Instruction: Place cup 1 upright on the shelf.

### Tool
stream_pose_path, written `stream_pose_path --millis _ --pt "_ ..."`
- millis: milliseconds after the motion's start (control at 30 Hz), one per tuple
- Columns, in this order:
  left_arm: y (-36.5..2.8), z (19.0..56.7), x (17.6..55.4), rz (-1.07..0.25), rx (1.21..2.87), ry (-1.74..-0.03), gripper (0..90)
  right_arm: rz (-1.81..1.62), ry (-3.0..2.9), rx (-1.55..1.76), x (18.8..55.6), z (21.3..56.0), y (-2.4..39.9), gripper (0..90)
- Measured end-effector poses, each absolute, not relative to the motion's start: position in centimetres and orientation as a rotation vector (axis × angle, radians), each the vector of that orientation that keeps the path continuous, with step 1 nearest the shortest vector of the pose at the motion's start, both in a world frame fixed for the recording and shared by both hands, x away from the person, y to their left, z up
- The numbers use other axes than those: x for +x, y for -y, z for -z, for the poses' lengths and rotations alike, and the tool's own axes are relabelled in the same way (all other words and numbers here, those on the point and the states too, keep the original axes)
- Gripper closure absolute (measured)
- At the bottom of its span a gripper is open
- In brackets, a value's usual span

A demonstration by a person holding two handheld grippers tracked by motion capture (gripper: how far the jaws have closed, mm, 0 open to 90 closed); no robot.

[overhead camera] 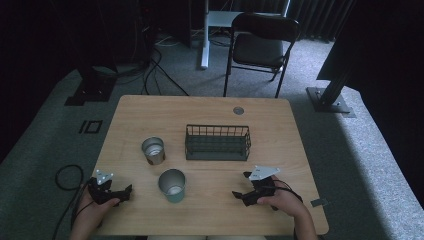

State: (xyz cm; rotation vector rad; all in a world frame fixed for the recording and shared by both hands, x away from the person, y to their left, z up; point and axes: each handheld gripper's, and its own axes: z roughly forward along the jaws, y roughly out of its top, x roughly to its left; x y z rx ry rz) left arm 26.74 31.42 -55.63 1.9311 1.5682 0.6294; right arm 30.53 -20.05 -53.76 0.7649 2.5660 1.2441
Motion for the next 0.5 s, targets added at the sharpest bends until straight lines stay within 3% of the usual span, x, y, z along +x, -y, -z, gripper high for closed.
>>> stream_pose_path --millis 500 --pt "-31.4 55.6 26.7 -0.629 1.933 -1.569 0.4 -1.277 -2.601 0.68 30.7 53.7 17.0 11.6"
